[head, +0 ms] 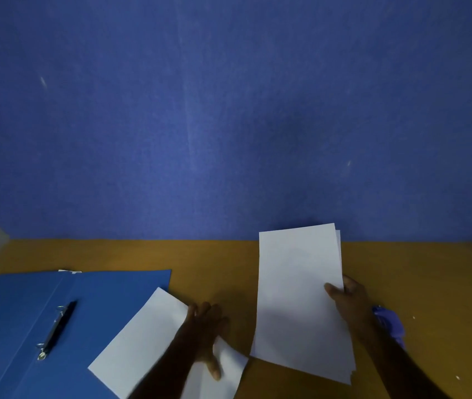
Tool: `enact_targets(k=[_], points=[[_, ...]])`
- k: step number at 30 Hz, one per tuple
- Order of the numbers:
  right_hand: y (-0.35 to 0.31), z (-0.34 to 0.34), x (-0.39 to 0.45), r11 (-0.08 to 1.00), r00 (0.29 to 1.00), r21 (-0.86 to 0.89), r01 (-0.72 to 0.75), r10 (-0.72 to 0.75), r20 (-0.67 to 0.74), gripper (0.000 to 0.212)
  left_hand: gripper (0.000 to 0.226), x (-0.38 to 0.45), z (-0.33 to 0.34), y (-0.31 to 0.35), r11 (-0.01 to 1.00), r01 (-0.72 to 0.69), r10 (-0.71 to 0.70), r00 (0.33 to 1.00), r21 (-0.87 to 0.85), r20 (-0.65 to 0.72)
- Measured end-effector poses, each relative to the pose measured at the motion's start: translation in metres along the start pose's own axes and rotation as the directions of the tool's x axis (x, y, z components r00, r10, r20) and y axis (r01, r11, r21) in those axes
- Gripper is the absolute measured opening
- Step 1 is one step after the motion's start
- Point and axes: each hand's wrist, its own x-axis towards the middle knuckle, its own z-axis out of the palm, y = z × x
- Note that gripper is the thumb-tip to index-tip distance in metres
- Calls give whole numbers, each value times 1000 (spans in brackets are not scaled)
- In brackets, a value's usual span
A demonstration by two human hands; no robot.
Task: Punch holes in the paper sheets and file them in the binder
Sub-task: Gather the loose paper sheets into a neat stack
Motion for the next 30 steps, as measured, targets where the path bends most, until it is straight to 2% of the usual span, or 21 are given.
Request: enact_targets(k=[2, 5, 9, 11, 13, 16, 17, 20, 21, 23, 26, 30], points=[[2, -3, 0, 1000, 1000, 7, -2, 2, -6, 24, 125, 3, -1, 1, 999, 33, -32, 999, -25, 14], [3, -8, 2, 1000, 1000, 22, 4, -3, -13, 24, 109, 2, -8, 10, 990, 92, -91, 996, -104, 14], [2, -15, 3, 997, 998, 43, 65, -64, -21, 21, 56, 3, -23, 12, 961, 60, -109, 979, -271, -170], [2, -15, 4, 992, 993, 39, 120, -119, -22, 23, 44, 2, -35, 11, 903, 40, -128, 976, -428, -177], [1, -15, 5, 988, 989, 59, 145, -145, 6, 25, 38, 0, -52, 8, 819, -15, -109, 977, -573, -181], [-7, -13, 1, 985, 987, 94, 148, -153, 50, 22, 43, -4, -70, -2, 663, -160, -150, 929, -731, -339], [-10, -12, 0, 982, 984, 113, 150, -159, 76, 21, 42, -6, -74, -5, 593, -190, -204, 905, -783, -374], [-26, -9, -8, 981, 976, 162, 104, -132, 173, 21, 16, -15, -89, -1, 314, -301, -328, 856, -900, -400], [-32, -8, -12, 979, 971, 188, 78, -118, 210, 19, 17, -16, -90, 1, 218, -341, -348, 848, -914, -399], [-47, -4, -21, 972, 952, 234, 17, -87, 294, 15, 27, -19, -91, 4, 90, -413, -354, 838, -906, -416], [-60, 4, -26, 953, 925, 294, -77, -42, 378, 20, 29, -20, -91, 15, -27, -465, -405, 814, -885, -416], [-65, 16, -28, 926, 928, 353, -132, -11, 374, 19, 30, -18, -93, 28, -144, -468, -462, 811, -872, -359]])
